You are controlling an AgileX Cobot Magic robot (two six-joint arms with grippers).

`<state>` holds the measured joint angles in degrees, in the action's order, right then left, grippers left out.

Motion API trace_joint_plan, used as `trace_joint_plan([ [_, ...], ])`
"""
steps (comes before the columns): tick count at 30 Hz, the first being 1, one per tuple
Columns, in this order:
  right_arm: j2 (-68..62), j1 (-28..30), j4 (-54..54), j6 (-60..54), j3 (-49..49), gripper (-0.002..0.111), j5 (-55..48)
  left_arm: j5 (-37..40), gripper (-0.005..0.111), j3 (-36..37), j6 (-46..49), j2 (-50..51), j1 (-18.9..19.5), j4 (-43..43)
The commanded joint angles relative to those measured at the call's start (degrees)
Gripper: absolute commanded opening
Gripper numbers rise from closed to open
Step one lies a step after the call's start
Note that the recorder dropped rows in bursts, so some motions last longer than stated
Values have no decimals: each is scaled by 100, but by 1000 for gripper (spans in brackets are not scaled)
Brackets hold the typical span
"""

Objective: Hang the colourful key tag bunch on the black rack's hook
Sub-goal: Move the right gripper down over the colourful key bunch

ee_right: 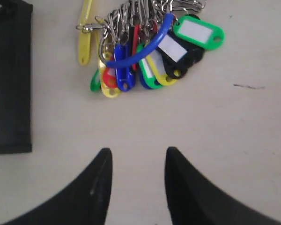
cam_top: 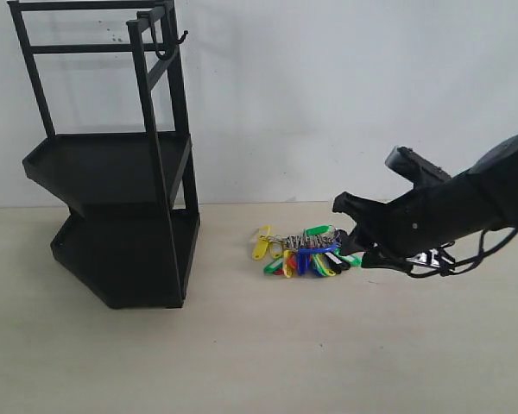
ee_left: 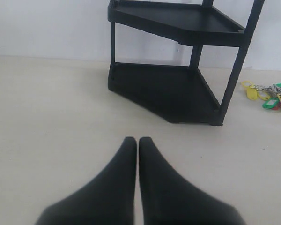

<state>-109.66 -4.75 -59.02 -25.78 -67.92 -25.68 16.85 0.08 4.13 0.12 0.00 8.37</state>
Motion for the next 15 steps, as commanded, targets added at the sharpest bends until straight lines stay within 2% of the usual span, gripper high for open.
trace_joint_plan([
  [1,-789,17,-964,-210,-670,41,-168,-55,4,-8,20,-12,-4,-28],
  [8,-1536,6,-1563,-222,-1300,42,-163,-55,4,-8,20,-12,-4,-28],
  [15,-1687,-58,-2050,-222,-1353,42,329,-55,4,-8,20,-12,-4,-28],
])
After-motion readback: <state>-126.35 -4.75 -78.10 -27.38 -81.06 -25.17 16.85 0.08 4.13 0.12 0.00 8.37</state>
